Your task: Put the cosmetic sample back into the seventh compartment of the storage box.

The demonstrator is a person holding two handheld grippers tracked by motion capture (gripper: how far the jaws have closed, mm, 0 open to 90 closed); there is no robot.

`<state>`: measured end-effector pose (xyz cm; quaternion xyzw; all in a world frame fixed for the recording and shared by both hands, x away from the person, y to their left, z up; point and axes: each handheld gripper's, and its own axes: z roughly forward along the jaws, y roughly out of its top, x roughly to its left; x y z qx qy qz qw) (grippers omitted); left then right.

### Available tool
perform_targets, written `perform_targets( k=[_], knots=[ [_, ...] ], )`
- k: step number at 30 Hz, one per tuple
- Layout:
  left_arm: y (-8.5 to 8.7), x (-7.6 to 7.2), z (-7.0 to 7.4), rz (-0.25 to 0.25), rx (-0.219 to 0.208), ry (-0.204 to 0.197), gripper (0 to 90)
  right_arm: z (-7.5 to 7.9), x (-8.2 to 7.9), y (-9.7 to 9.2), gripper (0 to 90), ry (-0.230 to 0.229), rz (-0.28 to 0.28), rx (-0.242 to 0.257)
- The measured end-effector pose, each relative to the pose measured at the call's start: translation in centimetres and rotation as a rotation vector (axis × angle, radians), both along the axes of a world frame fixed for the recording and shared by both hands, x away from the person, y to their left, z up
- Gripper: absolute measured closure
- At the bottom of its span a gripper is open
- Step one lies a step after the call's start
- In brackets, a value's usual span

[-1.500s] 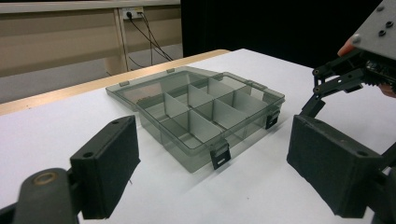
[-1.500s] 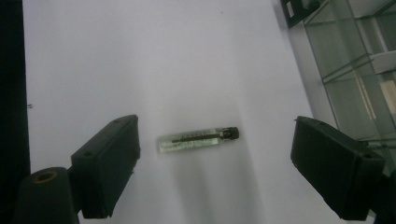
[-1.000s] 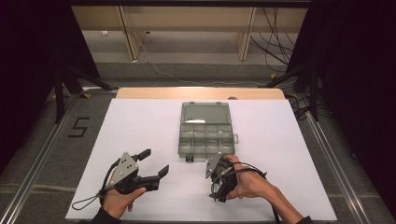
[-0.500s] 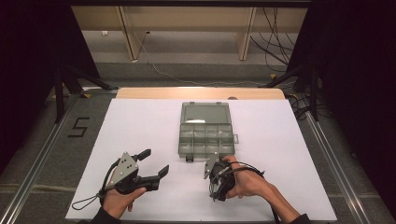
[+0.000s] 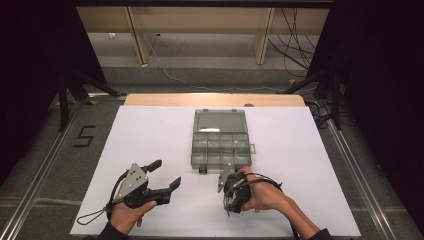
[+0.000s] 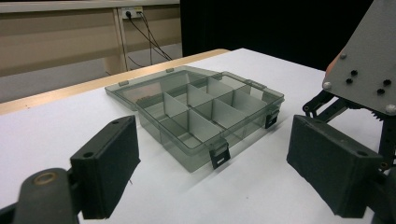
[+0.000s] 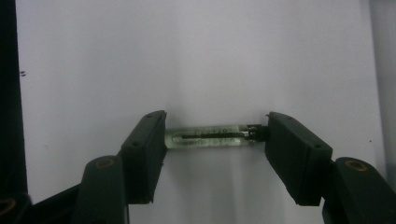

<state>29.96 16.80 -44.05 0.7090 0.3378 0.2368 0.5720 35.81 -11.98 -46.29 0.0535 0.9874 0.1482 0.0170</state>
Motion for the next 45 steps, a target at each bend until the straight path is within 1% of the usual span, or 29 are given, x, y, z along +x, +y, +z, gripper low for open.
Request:
perform_targets(
  k=[7,10,11,13,14,17,20,21,23,24,25,28,32,34,36,41,43,44,45],
  knots=[
    [0.0,0.0,0.0,-0.002,0.001,-0.004,15.9,0.1,0.0,0.0,39.8,-0.013,-0.011,0.009],
    [0.0,0.0,0.0,-0.001,0.0,-0.002,15.9,0.5,0.1,-0.1,39.9,-0.02,-0.026,0.027],
    [0.0,0.0,0.0,0.001,-0.003,0.0,15.9,0.8,0.2,-0.3,39.9,-0.013,-0.043,0.05],
    [0.0,0.0,0.1,-0.001,-0.001,-0.003,15.9,0.9,0.2,-0.3,39.9,-0.02,-0.051,0.051],
    [0.0,0.0,0.1,-0.002,0.002,-0.003,15.9,1.1,0.3,-0.5,39.9,-0.024,-0.058,0.066],
    [0.0,0.0,0.1,0.0,0.0,-0.003,15.9,1.4,0.3,-0.5,39.9,-0.029,-0.062,0.079],
    [0.0,0.0,0.1,-0.001,0.002,-0.003,15.9,2.0,0.3,-0.6,39.9,-0.049,-0.091,0.103],
    [0.0,0.0,0.1,-0.001,0.002,-0.003,15.9,2.1,0.3,-0.6,39.9,-0.046,-0.106,0.11],
    [0.0,0.0,0.1,0.0,0.0,-0.003,15.9,2.2,0.4,-0.7,39.9,-0.049,-0.11,0.118],
    [0.0,0.0,0.1,-0.001,0.001,-0.003,15.9,2.5,0.4,-0.8,39.9,-0.062,-0.123,0.131],
    [0.0,0.0,0.1,-0.001,0.001,-0.003,15.9,2.6,0.5,-0.8,39.9,-0.071,-0.122,0.136],
    [0.0,0.0,0.1,0.0,0.001,-0.003,15.9,2.7,0.6,-0.9,39.9,-0.073,-0.134,0.152],
    [0.0,0.0,0.1,0.0,0.0,-0.003,15.9,3.1,0.7,-1.1,39.9,-0.093,-0.159,0.182],
    [0.0,0.0,0.1,-0.001,0.001,-0.003,15.9,3.3,0.9,-1.2,39.9,-0.107,-0.173,0.202],
    [0.0,0.0,0.1,-0.001,0.002,-0.003,15.9,3.6,1.0,-1.3,39.9,-0.134,-0.179,0.226],
    [0.0,0.0,0.1,0.0,0.002,-0.003,16.0,4.1,1.0,-1.5,39.9,-0.141,-0.201,0.25],
    [0.0,0.0,0.1,0.0,0.0,-0.003,15.9,4.3,1.1,-1.5,39.9,-0.149,-0.211,0.263],
    [0.0,0.0,0.1,-0.001,0.003,-0.003,15.9,4.5,1.1,-1.6,39.9,-0.161,-0.222,0.277],
    [0.0,0.0,0.1,-0.002,0.005,-0.003,15.9,4.5,1.1,-1.6,39.9,-0.161,-0.222,0.277]
  ],
)
